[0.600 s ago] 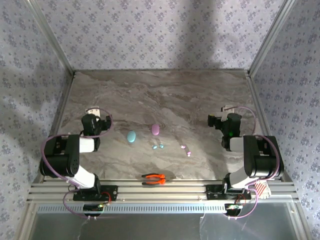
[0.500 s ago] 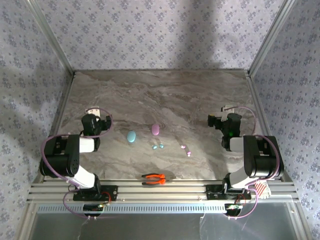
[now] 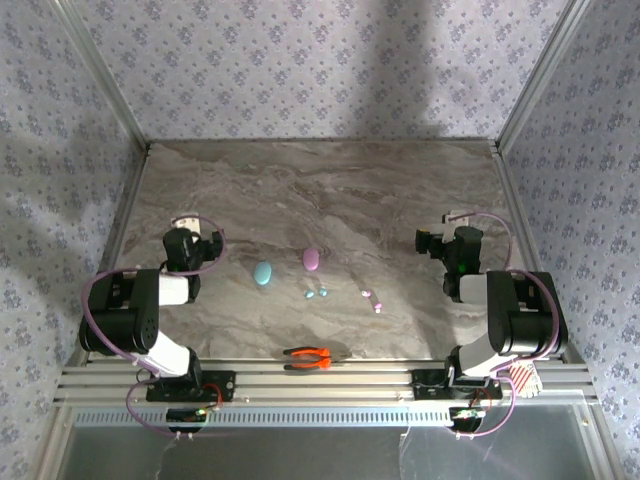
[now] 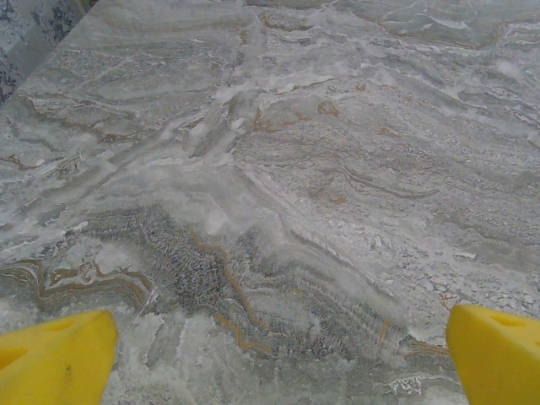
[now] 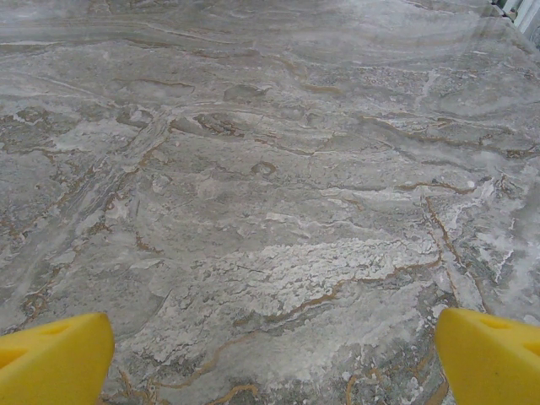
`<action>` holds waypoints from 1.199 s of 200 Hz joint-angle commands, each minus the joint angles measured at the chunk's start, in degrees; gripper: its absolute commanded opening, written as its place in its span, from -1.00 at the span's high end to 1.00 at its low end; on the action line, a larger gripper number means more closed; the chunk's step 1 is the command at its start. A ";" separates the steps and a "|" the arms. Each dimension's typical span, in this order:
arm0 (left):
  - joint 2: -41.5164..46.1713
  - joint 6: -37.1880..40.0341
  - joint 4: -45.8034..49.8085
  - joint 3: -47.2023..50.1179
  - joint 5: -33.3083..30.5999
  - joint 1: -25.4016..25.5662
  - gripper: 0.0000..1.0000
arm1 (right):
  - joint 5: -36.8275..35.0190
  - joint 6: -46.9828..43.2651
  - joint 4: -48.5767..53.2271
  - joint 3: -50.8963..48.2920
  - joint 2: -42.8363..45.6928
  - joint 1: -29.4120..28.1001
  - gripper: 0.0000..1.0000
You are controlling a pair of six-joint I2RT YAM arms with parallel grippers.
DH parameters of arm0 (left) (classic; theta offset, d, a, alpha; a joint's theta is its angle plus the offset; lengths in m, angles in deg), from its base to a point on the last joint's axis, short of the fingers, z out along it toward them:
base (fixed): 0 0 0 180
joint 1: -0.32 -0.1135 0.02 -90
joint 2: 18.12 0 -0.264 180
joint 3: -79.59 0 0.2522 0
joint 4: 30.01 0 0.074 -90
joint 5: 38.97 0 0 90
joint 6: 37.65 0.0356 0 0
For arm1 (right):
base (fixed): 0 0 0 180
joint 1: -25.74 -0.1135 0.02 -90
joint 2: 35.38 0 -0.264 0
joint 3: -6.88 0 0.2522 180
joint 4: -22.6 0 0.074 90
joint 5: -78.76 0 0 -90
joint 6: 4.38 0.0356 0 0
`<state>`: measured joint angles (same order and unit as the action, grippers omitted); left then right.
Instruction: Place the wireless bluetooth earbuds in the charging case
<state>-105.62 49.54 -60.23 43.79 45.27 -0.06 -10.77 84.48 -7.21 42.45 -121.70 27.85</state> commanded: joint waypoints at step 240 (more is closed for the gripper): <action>63.83 -35.83 60.91 -5.74 -0.25 3.89 -1.00 | -3.69 7.42 46.45 14.08 36.89 -18.43 -1.00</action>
<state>-46.87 24.77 -15.14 41.58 38.74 3.35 -15.05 84.21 23.76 53.05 -88.85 10.82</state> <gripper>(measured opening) 0.997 0.998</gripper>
